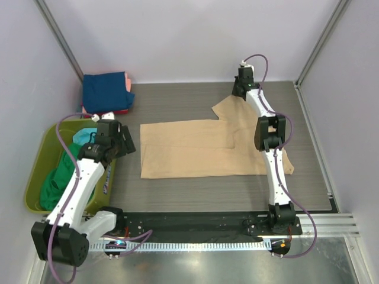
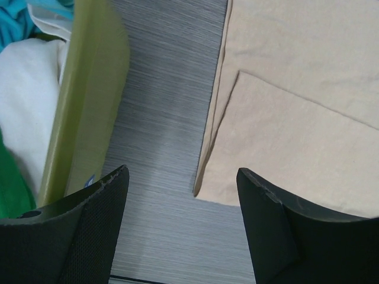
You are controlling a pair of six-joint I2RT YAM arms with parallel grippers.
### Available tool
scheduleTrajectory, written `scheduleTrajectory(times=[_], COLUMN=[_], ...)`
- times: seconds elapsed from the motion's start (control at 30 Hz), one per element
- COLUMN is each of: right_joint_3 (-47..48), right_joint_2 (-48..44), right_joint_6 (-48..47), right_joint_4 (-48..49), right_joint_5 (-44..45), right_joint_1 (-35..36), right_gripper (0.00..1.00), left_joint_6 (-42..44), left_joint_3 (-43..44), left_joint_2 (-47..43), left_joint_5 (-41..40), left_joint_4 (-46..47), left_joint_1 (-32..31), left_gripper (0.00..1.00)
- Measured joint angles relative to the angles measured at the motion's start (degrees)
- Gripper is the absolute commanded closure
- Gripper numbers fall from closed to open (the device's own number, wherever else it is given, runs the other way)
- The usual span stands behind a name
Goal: Fold and stack the t-shirts
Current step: Fold the tshirt
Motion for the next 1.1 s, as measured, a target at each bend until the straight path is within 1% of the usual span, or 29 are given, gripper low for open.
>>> scheduleTrajectory(times=[0.13,0.37,0.4,0.53,0.6,0.7,0.77,0.9,1.07,1.1], right_joint_3=[-4.4,-16.0,-17.7,-25.5,-29.9,-36.0,-39.1,-42.1,-46.2,-47.0], right_joint_2=[-2.6,-11.0,-12.5,-19.1,-22.9,-28.3,-31.3,-33.7,-34.8,-35.0], right_joint_6=[-0.1,-0.1,0.1,1.7,3.0,4.9,6.3,7.9,9.1,9.1], right_joint_4=[1.3,-1.2,-1.4,-1.5,-0.9,0.9,1.7,3.4,4.5,4.5], right_joint_5=[-0.1,-0.3,-0.6,-2.3,-3.7,-6.0,-7.6,-10.3,-12.7,-13.2], right_joint_1=[0.0,-0.3,-0.4,-0.9,-1.2,-1.5,-1.7,-1.7,-1.7,-1.7], right_gripper=[0.99,0.99,0.99,0.99,0.99,0.99,0.99,0.99,0.99,0.99], left_joint_6=[-1.2,-4.7,-5.2,-6.4,-6.4,-6.4,-6.4,-6.4,-6.5,-6.6], left_joint_3=[3.5,17.3,19.2,26.8,28.9,29.8,30.1,31.9,33.7,33.7], left_joint_2=[7.1,25.0,27.7,40.2,45.6,51.7,54.4,57.4,59.3,59.6], left_joint_5=[-0.2,-0.9,-0.8,-1.2,-1.2,-1.1,-1.0,-1.1,-1.1,-1.1], left_joint_4=[-0.2,1.4,2.2,4.5,6.0,8.0,8.7,9.6,12.8,13.4], left_joint_1=[-1.0,-4.8,-5.0,-5.0,-4.5,-3.0,-1.5,0.6,1.1,1.0], left_gripper=[0.27,0.3,0.32,0.33,0.35,0.37,0.37,0.4,0.43,0.45])
